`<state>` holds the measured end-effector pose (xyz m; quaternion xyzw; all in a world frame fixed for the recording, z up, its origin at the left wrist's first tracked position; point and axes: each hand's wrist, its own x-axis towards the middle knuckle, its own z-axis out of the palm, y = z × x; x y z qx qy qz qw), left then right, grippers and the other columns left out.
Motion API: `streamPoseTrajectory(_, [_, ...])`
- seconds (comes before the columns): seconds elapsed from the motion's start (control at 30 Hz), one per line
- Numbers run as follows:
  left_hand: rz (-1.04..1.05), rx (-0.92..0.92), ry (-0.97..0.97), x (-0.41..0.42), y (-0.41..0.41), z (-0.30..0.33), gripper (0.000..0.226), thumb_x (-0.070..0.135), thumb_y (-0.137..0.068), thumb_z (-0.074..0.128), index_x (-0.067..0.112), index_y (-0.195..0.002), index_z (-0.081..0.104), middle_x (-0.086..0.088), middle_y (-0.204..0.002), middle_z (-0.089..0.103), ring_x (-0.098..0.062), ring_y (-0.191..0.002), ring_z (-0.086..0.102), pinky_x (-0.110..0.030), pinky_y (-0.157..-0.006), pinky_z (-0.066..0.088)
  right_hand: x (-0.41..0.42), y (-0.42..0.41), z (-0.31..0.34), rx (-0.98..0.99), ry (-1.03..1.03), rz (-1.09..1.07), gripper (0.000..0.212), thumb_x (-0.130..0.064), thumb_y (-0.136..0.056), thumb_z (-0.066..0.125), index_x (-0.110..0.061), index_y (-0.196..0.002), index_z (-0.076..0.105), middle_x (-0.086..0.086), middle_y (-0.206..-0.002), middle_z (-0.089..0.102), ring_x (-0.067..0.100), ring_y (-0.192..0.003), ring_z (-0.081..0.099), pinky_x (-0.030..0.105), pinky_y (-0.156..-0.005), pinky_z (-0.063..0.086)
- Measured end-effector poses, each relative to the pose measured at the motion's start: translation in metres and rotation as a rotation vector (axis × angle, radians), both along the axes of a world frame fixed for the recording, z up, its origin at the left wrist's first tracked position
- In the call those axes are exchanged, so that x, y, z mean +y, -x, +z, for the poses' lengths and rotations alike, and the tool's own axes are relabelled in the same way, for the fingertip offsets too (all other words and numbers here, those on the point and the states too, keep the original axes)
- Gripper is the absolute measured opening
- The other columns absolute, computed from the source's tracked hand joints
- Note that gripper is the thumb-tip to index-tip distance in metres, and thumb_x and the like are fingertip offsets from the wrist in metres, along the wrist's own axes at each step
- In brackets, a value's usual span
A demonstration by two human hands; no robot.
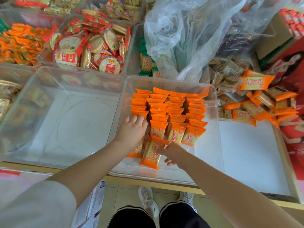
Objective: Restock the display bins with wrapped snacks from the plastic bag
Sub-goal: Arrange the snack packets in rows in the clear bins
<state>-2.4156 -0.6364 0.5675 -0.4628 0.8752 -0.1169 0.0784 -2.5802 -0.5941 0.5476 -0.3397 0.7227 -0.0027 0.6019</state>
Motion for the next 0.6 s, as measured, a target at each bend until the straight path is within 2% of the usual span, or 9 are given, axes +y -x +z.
streamPoseTrajectory(0.07, [0.011, -0.062, -0.056, -0.003, -0.003, -0.003, 0.026, 0.003, -0.048, 0.075, 0.005, -0.073, 0.069, -0.01, -0.071, 0.063, -0.025, -0.055, 0.06, -0.026, -0.049, 0.045, -0.002, -0.011, -0.002, -0.024, -0.008, -0.029, 0.036, -0.03, -0.088, 0.062, -0.003, -0.11, 0.054, 0.004, -0.072, 0.044, 0.015, -0.063, 0.046, 0.021, -0.049, 0.039])
streamPoseTrajectory(0.13, [0.004, -0.103, -0.108, -0.004, -0.002, -0.001, 0.03, 0.007, -0.045, 0.08, 0.007, -0.073, 0.07, -0.007, -0.068, 0.062, -0.022, -0.054, 0.061, -0.025, -0.048, 0.045, -0.002, -0.021, -0.005, -0.05, -0.016, -0.057, 0.028, -0.026, -0.087, 0.064, -0.008, -0.103, 0.049, 0.003, -0.075, 0.043, 0.013, -0.063, 0.043, 0.02, -0.049, 0.036])
streamPoseTrajectory(0.17, [-0.004, -0.15, -0.12, -0.003, -0.001, 0.0, 0.03, 0.01, -0.053, 0.078, 0.009, -0.081, 0.07, -0.006, -0.076, 0.063, -0.021, -0.062, 0.064, -0.026, -0.053, 0.047, -0.002, -0.024, -0.006, -0.078, -0.022, -0.09, 0.028, -0.024, -0.087, 0.066, -0.01, -0.103, 0.048, 0.003, -0.079, 0.045, 0.013, -0.066, 0.043, 0.021, -0.053, 0.037])
streamPoseTrajectory(0.2, [0.012, -0.194, -0.138, -0.001, 0.0, 0.002, 0.028, 0.013, -0.067, 0.071, 0.01, -0.095, 0.068, -0.007, -0.092, 0.062, -0.021, -0.078, 0.065, -0.028, -0.064, 0.049, -0.002, -0.026, -0.007, -0.113, -0.024, -0.121, 0.031, -0.021, -0.085, 0.068, -0.01, -0.106, 0.049, 0.003, -0.086, 0.049, 0.015, -0.074, 0.047, 0.023, -0.059, 0.04])
streamPoseTrajectory(0.27, [0.032, -0.23, -0.216, -0.003, 0.0, -0.004, 0.032, 0.004, -0.088, 0.047, 0.004, -0.12, 0.05, -0.013, -0.121, 0.049, -0.028, -0.111, 0.053, -0.034, -0.087, 0.043, -0.001, -0.028, -0.011, -0.157, 0.003, -0.13, 0.043, -0.018, -0.079, 0.075, -0.008, -0.115, 0.054, 0.004, -0.105, 0.057, 0.019, -0.093, 0.05, 0.027, -0.075, 0.041])
streamPoseTrajectory(0.3, [0.045, -0.242, -0.273, -0.005, 0.001, -0.003, 0.035, 0.002, -0.09, 0.043, 0.003, -0.125, 0.044, -0.015, -0.128, 0.044, -0.031, -0.117, 0.047, -0.036, -0.093, 0.039, 0.0, -0.026, -0.012, -0.153, 0.03, -0.094, 0.045, -0.018, -0.076, 0.077, -0.008, -0.116, 0.057, 0.004, -0.107, 0.059, 0.02, -0.095, 0.051, 0.028, -0.076, 0.041])
streamPoseTrajectory(0.43, [0.063, -0.19, -0.375, -0.004, 0.001, -0.004, 0.047, 0.004, -0.086, 0.054, 0.006, -0.129, 0.036, -0.014, -0.131, 0.044, -0.028, -0.121, 0.045, -0.036, -0.094, 0.039, 0.002, -0.009, -0.01, -0.004, 0.253, 0.041, 0.044, -0.022, -0.073, 0.079, -0.014, -0.111, 0.058, 0.003, -0.093, 0.063, 0.018, -0.081, 0.057, 0.028, -0.066, 0.049])
streamPoseTrajectory(0.53, [0.084, -0.19, -0.468, -0.001, 0.004, 0.0, 0.053, 0.014, -0.083, 0.064, 0.007, -0.127, 0.035, -0.011, -0.129, 0.047, -0.027, -0.121, 0.047, -0.036, -0.093, 0.04, 0.003, -0.004, -0.006, 0.226, 0.388, 0.14, 0.038, -0.027, -0.077, 0.076, -0.016, -0.105, 0.052, 0.002, -0.097, 0.061, 0.019, -0.085, 0.058, 0.031, -0.074, 0.051])
streamPoseTrajectory(0.6, [0.082, -0.208, -0.487, -0.001, 0.005, 0.004, 0.059, 0.021, -0.08, 0.07, 0.008, -0.127, 0.037, -0.011, -0.13, 0.045, -0.027, -0.122, 0.045, -0.036, -0.094, 0.04, 0.001, -0.007, -0.007, 0.316, 0.45, 0.197, 0.048, -0.03, -0.079, 0.073, -0.014, -0.116, 0.047, 0.006, -0.11, 0.058, 0.022, -0.093, 0.059, 0.031, -0.076, 0.051])
